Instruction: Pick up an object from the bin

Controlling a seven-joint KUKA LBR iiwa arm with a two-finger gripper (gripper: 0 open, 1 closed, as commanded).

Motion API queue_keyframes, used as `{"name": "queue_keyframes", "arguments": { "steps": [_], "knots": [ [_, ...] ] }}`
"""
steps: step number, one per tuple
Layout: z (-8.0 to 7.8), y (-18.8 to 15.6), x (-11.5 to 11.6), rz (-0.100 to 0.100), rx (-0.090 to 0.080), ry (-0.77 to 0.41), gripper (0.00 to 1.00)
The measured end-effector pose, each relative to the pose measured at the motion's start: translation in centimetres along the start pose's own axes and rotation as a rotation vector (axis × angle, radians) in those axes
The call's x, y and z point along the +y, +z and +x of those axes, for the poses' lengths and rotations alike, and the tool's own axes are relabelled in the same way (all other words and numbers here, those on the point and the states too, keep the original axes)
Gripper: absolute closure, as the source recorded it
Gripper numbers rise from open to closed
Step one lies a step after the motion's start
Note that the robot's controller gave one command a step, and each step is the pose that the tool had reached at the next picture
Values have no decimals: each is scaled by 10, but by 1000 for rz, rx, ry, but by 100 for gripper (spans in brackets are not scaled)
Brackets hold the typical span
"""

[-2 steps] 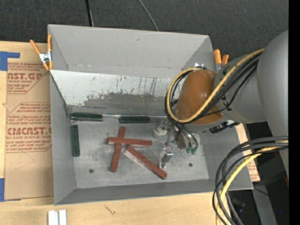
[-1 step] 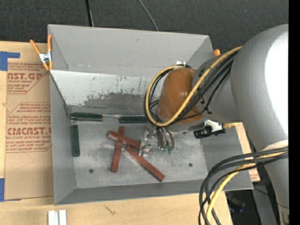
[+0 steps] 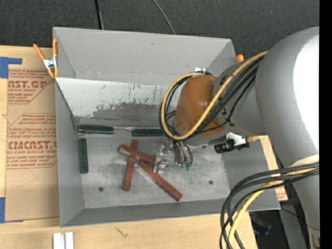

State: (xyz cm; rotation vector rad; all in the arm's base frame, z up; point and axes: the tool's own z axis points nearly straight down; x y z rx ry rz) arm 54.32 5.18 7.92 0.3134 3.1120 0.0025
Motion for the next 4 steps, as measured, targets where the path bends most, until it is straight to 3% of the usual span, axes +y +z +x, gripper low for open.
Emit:
{"name": "queue_keyframes", "arguments": {
  "steps": [1,2,3,4],
  "knots": [
    [8,-30,-2,5,19,-48,100],
    [-1,-49,-5,0,4,-123,100],
    [4,-31,-12,3,17,-134,100],
    [14,-134,12,1,12,-145,100]
  ]
}}
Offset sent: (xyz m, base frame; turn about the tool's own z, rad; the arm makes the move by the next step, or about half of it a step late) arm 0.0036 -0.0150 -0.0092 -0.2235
